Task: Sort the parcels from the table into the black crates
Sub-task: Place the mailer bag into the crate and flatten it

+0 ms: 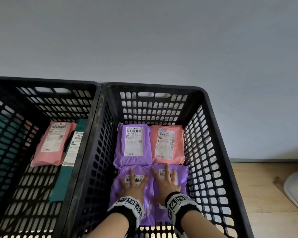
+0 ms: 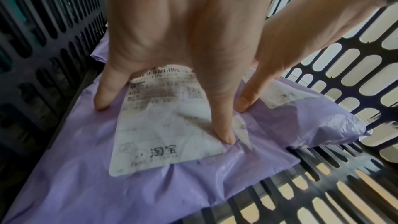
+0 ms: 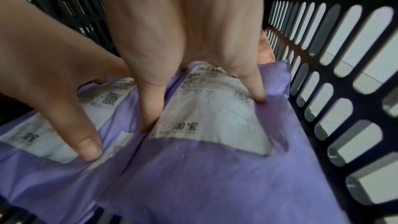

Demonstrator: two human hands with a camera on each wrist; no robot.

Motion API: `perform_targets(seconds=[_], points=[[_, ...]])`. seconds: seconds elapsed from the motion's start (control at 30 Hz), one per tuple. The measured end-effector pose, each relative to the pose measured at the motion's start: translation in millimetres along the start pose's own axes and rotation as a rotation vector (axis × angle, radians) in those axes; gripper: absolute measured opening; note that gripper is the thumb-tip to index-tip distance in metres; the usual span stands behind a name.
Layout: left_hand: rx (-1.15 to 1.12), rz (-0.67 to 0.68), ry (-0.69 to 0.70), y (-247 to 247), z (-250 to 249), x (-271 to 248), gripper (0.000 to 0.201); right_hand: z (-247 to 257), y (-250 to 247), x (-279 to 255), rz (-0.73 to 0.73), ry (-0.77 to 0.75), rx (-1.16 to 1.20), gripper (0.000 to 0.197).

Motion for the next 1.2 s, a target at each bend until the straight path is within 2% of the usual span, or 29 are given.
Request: perform_targets(seconds=[0.07,0.27,0.4,0.57,0.73,1.0,1.2], points=[[-0.002,0.001,-0.003,0,0,0,0.107,0,1,2,-0.022,-0.003,-0.004,0.102],[0.023,0.018,0.006,-11,-6,-16,0.103,-1,-7,-4,-0.011,-0.003,-0.082,0.108],[0.078,-0.037,0.035,-31,-10,-28,0.098,3,-33,-16,-0.093,-0.049,-0.005,0.092],[0.112,-0.180,0.056,-71,-18,-55,0.089,13,-76,-30,-0.201,-0.105,0.161,0.079],[0.049,-0.354,0.098,-123,-30,-101,0.087,30,-130,-63,-0.296,-0.189,0.368,0.076],[-0.207,-0.665,0.156,-203,-28,-198,0.083,81,-208,-140,-0.464,-0.398,0.440,0.071],[-0.336,-0.859,0.197,-234,9,-282,0.076,136,-238,-177,-0.508,-0.569,0.501,0.065]])
Point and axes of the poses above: each hand's wrist, its own x-axis towards the middle knuckle, its own y-axis out of the palm, z = x × y, the point moved 10 cm from there along x, towards the middle knuckle, and after that the axes turned 5 degrees about z, right-handed, at the moved point
